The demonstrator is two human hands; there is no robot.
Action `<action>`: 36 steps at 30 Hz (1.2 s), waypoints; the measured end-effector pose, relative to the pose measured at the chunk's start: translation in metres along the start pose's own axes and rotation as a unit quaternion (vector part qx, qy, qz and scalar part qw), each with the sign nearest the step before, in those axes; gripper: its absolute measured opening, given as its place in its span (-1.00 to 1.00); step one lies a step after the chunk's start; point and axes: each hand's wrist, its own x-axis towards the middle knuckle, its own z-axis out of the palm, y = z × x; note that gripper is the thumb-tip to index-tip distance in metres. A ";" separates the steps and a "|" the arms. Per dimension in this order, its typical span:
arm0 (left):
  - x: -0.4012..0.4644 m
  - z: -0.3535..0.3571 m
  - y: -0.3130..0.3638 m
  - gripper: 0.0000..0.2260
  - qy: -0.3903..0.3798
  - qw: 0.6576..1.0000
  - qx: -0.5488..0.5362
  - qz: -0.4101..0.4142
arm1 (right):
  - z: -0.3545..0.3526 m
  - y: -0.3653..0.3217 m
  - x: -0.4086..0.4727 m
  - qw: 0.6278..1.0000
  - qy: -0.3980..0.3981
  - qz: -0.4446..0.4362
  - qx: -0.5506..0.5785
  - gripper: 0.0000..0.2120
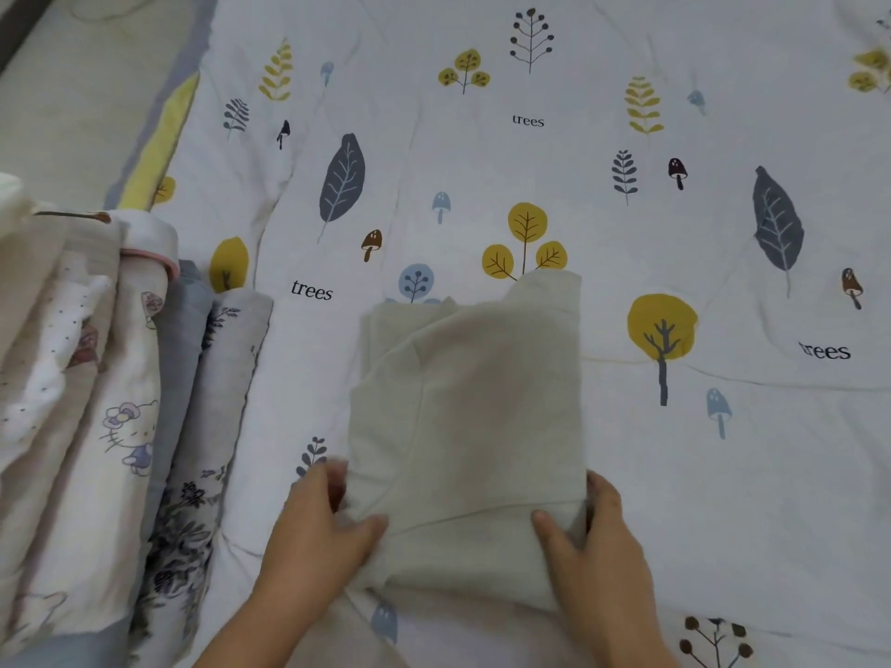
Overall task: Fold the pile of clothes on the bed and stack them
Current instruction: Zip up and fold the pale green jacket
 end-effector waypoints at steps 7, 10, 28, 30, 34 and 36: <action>0.041 -0.004 0.043 -0.55 -0.048 0.986 -0.151 -0.060 | -0.018 -0.028 0.042 0.995 -0.001 0.020 0.099 -0.39; 0.051 -0.005 0.051 -0.47 -0.127 0.956 -0.255 -0.073 | -0.020 -0.036 0.056 0.991 -0.029 0.032 0.128 -0.45; 0.003 -0.034 0.074 -0.45 -0.246 0.905 -0.347 -0.003 | -0.068 -0.062 0.001 0.963 -0.108 -0.079 0.233 -0.65; -0.010 -0.044 0.085 -0.47 -0.245 0.901 -0.358 0.005 | -0.085 -0.071 -0.013 0.962 -0.105 -0.092 0.234 -0.65; -0.040 -0.070 0.112 -0.50 -0.234 0.898 -0.371 0.026 | -0.118 -0.090 -0.040 0.963 -0.100 -0.112 0.225 -0.63; -0.056 -0.085 0.127 -0.45 -0.223 0.902 -0.367 0.042 | -0.135 -0.101 -0.052 0.962 -0.100 -0.131 0.218 -0.66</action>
